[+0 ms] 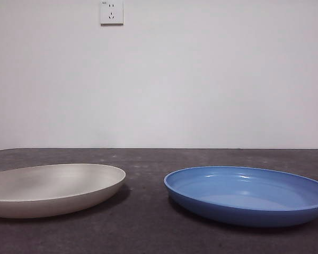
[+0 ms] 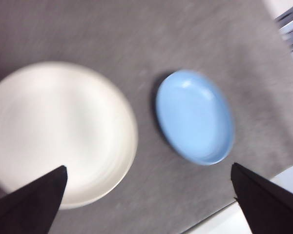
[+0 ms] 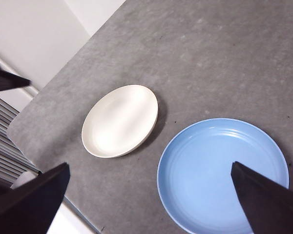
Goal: Pick up the white plate, put it on the blue plate, put it on desk
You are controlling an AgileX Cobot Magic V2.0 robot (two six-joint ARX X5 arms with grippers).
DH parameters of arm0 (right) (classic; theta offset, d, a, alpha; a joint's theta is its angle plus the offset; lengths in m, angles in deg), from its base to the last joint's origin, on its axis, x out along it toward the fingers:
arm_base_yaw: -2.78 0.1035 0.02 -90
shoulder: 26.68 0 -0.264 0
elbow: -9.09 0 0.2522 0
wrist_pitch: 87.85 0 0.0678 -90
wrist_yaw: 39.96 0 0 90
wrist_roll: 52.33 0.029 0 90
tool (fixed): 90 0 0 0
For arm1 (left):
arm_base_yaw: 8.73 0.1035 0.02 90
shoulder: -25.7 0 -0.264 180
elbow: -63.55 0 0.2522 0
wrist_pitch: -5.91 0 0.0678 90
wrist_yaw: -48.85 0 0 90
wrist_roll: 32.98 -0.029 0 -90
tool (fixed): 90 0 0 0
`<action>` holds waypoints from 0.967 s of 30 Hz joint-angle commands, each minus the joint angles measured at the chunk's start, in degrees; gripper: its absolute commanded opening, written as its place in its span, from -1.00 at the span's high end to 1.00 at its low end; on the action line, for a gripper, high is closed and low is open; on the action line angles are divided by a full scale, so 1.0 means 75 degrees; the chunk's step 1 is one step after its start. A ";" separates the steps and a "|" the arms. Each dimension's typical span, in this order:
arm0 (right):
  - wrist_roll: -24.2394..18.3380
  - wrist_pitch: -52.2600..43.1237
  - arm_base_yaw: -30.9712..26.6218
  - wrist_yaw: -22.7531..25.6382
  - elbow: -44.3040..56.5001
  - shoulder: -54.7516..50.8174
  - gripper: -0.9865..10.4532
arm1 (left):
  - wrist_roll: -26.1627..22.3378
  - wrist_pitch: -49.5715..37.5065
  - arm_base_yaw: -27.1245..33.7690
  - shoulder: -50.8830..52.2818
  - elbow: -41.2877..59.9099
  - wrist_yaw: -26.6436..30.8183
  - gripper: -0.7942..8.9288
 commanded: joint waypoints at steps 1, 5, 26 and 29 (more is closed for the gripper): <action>-0.0038 0.0044 0.0029 -0.0082 -0.0169 0.0029 -0.30 | -0.0315 0.0117 0.0335 -0.0793 -0.0239 -0.0044 -0.51; -0.0070 0.0198 0.0029 -0.0201 -0.0169 0.0029 -0.30 | -0.0405 0.0149 0.0901 -0.1807 -0.0239 -0.0044 -0.51; -0.0184 0.0192 0.0029 -0.0195 -0.0169 0.0032 -0.30 | -0.1139 -0.1309 0.2043 -0.6135 -0.0239 -0.0650 -0.51; -0.0184 0.0192 0.0029 -0.0195 -0.0169 0.0032 -0.30 | -0.1139 -0.1524 0.2078 -0.6461 -0.0239 -0.1151 -0.51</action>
